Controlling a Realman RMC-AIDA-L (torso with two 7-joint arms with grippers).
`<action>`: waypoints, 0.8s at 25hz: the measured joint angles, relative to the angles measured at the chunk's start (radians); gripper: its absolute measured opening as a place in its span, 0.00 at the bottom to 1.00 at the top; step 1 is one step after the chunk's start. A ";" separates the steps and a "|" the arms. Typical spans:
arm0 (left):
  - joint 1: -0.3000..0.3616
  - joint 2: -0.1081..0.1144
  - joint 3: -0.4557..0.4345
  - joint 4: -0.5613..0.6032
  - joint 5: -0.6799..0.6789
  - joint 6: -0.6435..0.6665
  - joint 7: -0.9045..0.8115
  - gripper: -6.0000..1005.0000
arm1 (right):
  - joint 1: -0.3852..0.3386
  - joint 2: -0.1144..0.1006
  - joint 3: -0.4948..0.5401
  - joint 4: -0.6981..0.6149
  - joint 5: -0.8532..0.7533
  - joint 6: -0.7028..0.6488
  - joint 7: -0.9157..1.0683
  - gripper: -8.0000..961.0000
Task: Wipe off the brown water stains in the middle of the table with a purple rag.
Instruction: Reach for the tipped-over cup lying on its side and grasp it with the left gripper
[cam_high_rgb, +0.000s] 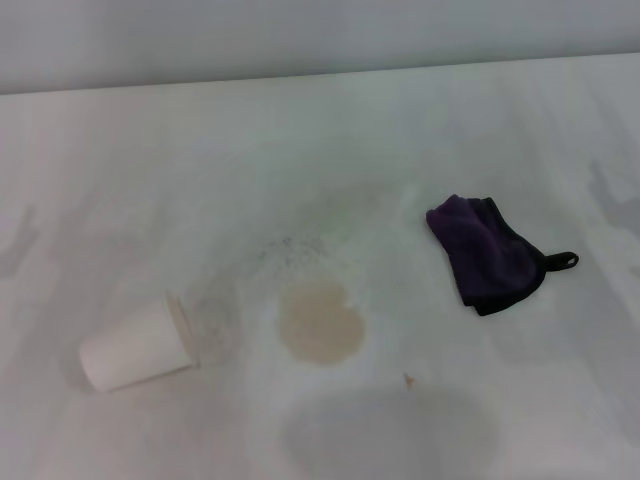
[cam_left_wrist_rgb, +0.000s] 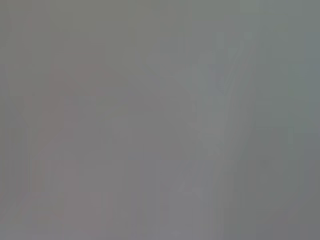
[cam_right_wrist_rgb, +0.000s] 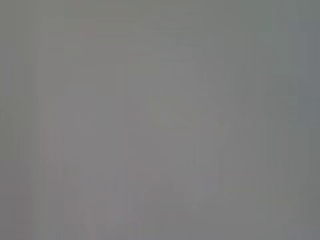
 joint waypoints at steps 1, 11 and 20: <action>0.001 0.007 0.000 0.013 0.016 -0.012 -0.020 0.88 | 0.002 0.000 0.000 -0.001 0.000 0.000 0.000 0.85; 0.069 0.136 -0.020 0.431 0.489 -0.210 -0.513 0.88 | 0.017 0.000 0.001 -0.009 0.002 0.002 0.000 0.85; 0.093 0.148 -0.272 0.916 1.243 -0.118 -1.060 0.88 | 0.019 0.000 0.001 -0.010 0.007 0.010 0.000 0.85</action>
